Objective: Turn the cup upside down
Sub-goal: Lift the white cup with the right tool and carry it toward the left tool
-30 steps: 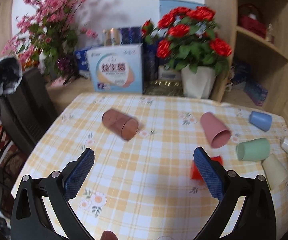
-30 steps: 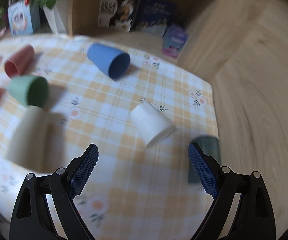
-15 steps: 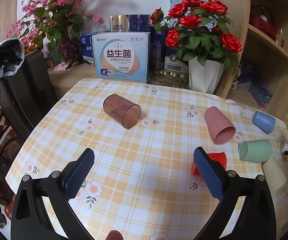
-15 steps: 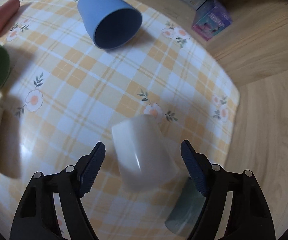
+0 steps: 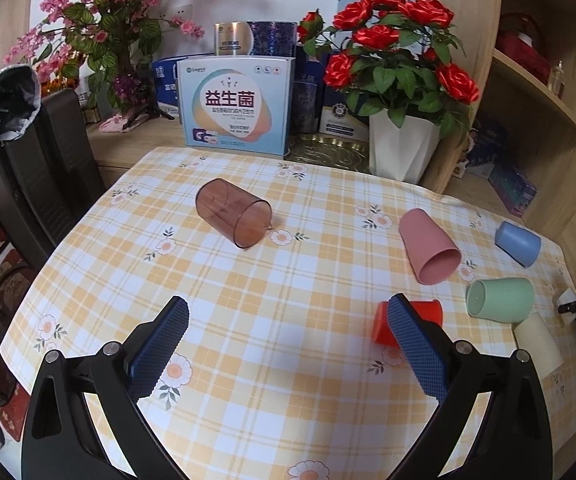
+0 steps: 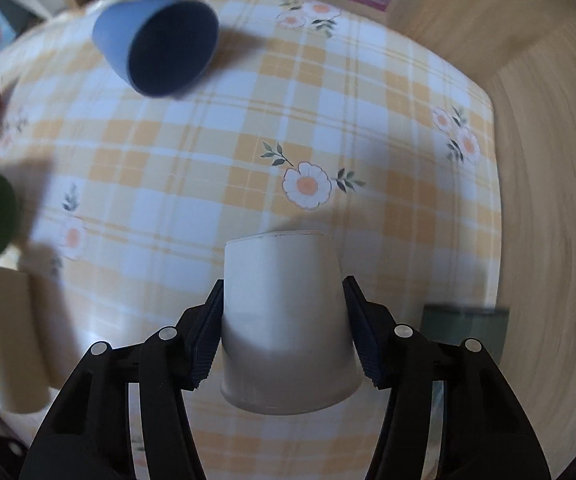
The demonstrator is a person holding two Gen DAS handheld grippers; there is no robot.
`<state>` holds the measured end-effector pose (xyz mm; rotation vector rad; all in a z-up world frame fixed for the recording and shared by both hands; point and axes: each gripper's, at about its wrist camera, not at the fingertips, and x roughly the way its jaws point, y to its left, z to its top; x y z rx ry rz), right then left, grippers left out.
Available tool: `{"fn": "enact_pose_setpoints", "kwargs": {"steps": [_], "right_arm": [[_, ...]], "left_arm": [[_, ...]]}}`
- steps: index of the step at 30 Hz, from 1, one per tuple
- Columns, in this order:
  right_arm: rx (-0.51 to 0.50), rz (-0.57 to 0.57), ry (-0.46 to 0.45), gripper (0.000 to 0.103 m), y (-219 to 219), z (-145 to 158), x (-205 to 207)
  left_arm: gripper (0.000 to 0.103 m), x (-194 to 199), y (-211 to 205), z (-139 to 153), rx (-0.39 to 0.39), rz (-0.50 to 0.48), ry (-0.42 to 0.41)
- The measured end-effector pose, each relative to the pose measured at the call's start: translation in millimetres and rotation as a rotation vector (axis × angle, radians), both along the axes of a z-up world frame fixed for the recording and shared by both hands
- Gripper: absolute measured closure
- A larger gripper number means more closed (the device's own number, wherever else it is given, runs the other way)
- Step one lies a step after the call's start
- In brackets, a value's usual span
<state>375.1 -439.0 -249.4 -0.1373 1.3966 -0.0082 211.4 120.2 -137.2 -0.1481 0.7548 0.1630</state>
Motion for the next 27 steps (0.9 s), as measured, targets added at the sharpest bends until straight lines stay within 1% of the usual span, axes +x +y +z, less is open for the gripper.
{"fn": "enact_pose_setpoints", "kwargs": {"steps": [3,5,8,9,11,12,14,16,19,22,25,27], "right_arm": [[0.035,-0.081,-0.051,0.048,6.3,18.3,-19.0],[0.095,-0.144,-0.1,0.048,16.1,37.4,-35.8],[0.177,-0.194,-0.161,0.048,38.4,67.0,-52.5],[0.199,-0.2,-0.176,0.048,46.7,75.8,-56.3],[0.253,-0.194,-0.205,0.048,76.3,94.3,-73.2],[0.274,-0.185,-0.212,0.048,85.9,99.3,-76.1],[0.323,-0.149,-0.224,0.047,114.2,108.1,-87.5],[0.371,-0.09,-0.237,0.047,155.9,115.5,-104.4],[0.442,-0.027,-0.226,0.047,211.8,111.7,-124.8],[0.514,0.01,-0.171,0.047,266.1,86.5,-137.3],[0.535,0.043,-0.117,0.047,317.8,56.9,-146.3],[0.549,0.061,-0.083,0.047,341.8,40.4,-151.6]], "left_arm": [[0.006,-4.3,-2.4,-0.1,-0.006,-0.01,-0.001],[0.006,-7.9,-2.5,-0.5,-0.011,-0.016,0.002],[0.006,-15.0,0.9,-2.2,-0.022,-0.011,0.013],[0.006,-17.2,2.6,-1.9,-0.028,-0.007,0.013],[0.006,-21.5,6.5,-1.7,-0.036,0.0,0.011],[0.006,-24.9,9.7,-1.3,-0.041,0.003,0.01],[0.006,-29.8,14.6,-0.5,-0.044,0.009,0.006],[0.006,-34.2,19.1,0.3,-0.049,0.014,0.003],[0.006,-40.7,25.9,-0.1,-0.053,0.019,0.009],[0.006,-47.7,33.7,-2.7,-0.063,0.02,0.023],[0.006,-54.0,41.9,-6.9,-0.063,0.029,0.04],[0.006,-58.5,50.0,-10.1,-0.057,0.057,0.054]]}}
